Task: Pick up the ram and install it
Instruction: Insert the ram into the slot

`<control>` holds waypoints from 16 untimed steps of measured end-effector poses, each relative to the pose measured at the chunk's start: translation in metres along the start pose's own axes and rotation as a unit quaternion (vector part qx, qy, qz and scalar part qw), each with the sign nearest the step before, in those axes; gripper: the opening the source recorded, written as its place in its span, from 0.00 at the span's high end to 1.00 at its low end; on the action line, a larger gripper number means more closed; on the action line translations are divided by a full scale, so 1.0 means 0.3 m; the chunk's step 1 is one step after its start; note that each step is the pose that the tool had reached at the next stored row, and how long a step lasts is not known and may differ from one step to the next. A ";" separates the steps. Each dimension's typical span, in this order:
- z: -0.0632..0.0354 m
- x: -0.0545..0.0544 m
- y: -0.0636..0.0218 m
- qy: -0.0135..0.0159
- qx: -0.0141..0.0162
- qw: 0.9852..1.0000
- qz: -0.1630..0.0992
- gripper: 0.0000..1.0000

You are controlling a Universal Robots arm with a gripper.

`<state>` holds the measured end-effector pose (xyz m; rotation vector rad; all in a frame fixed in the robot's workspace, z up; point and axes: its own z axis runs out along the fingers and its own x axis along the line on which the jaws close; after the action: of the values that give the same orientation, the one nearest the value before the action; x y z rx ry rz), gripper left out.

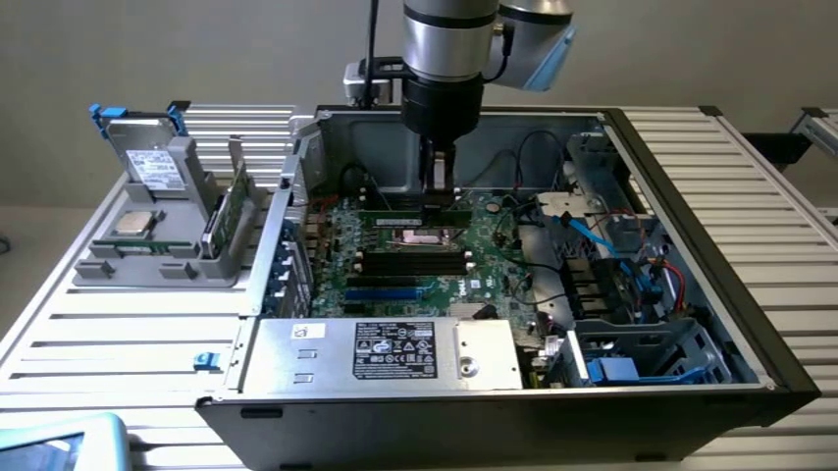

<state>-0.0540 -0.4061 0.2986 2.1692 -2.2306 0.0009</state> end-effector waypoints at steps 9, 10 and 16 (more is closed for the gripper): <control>0.038 -0.001 -0.003 0.000 0.000 1.000 0.000 0.87; 0.045 -0.001 -0.005 0.000 0.000 1.000 -0.001 0.87; 0.064 -0.002 -0.009 0.000 -0.004 1.000 -0.007 0.87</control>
<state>-0.0517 -0.4061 0.2793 2.1813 -2.2103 -0.0070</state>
